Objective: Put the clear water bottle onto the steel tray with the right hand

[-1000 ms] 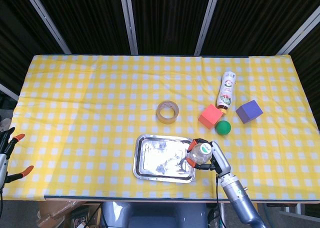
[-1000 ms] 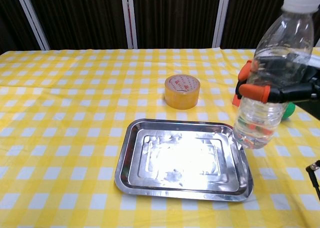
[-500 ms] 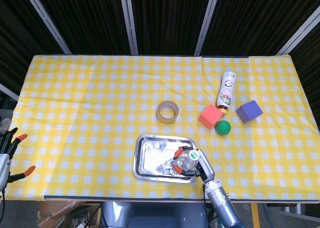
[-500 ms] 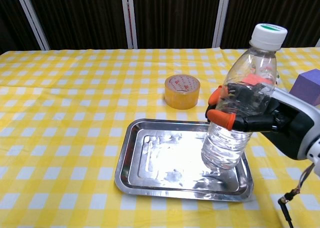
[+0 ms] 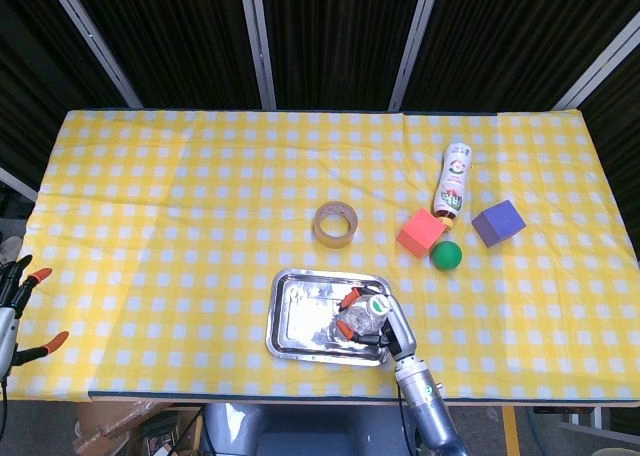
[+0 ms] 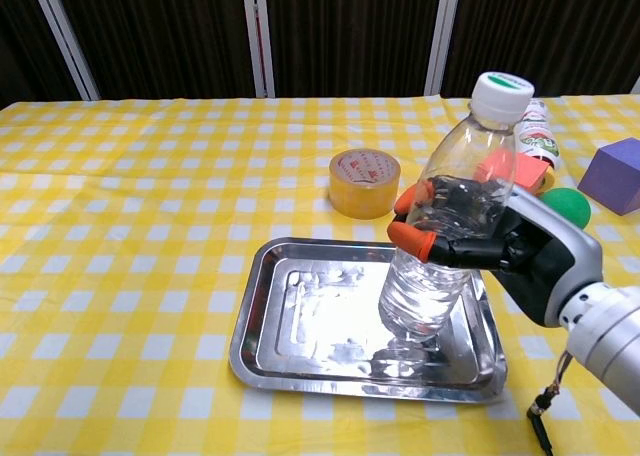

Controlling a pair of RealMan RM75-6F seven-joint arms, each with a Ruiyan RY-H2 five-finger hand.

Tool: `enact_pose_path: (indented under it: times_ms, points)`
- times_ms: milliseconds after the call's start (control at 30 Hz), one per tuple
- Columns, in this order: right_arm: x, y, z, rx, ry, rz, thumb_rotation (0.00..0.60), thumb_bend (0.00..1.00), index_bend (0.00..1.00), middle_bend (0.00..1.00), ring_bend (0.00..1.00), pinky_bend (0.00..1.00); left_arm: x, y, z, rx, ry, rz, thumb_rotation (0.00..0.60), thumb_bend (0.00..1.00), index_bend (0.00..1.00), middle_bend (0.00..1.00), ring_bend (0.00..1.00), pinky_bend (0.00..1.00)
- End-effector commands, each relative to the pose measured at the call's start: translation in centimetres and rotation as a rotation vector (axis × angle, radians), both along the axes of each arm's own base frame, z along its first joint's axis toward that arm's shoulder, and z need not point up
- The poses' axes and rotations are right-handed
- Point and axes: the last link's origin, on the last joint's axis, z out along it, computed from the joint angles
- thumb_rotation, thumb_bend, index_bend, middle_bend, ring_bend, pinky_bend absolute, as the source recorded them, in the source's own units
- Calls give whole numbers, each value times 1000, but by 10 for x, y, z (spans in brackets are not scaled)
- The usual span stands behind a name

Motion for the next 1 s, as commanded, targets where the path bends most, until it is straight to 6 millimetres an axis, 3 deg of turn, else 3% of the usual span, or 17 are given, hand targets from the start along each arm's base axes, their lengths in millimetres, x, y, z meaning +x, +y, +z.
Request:
enact_pose_path:
  times_ms: [33,467,733,767,867,933,1000]
  points:
    - [-8,-5,-6,14,14,-1,600,778,775,612,414,165,-1,1,0,-3,1,3,600,177,163,4,0,0]
    - [-14,-5,-2,12,7,12,600,778,775,612,399,144,0,1,-4,-9,11,2,600,177,163,5,0,0]
    - [-12,1,-15,62,0,18,600,762,737,576,366,98,0,2,-4,-9,13,4,600,178,163,5,0,0]
    - [-12,2,-18,73,3,22,600,731,715,556,353,87,0,2,-4,-8,13,4,600,178,163,5,0,0]
    - [-14,5,-22,105,23,42,600,489,553,429,260,23,-1,2,-4,-8,11,5,600,178,163,4,0,0]
    - [-16,6,-25,133,45,61,600,327,407,292,163,1,-1,2,-3,-8,11,5,600,177,163,5,0,0]
    - [-18,8,-27,171,68,82,600,236,295,189,92,0,-1,2,-3,-8,10,5,600,177,163,5,0,0]
